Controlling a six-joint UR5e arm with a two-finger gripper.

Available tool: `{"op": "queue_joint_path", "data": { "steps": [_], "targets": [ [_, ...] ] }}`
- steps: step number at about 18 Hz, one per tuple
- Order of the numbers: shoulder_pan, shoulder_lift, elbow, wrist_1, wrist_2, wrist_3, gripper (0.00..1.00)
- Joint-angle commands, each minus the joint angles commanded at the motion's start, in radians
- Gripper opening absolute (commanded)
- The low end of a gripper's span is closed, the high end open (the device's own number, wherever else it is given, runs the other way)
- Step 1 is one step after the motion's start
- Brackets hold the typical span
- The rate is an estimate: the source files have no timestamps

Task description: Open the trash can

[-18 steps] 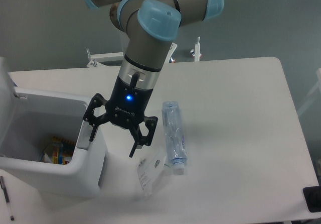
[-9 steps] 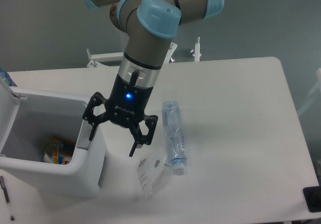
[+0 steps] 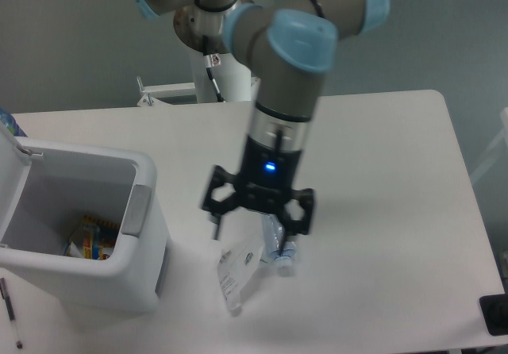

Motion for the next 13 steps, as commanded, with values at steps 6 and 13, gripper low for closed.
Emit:
{"op": "queue_joint_path", "data": {
  "steps": [6, 13],
  "targets": [
    [0.074, -0.052, 0.02, 0.0, 0.002, 0.075, 1.0],
    [0.089, -0.078, 0.026, -0.052, 0.171, 0.294, 1.0]
  ]
}}
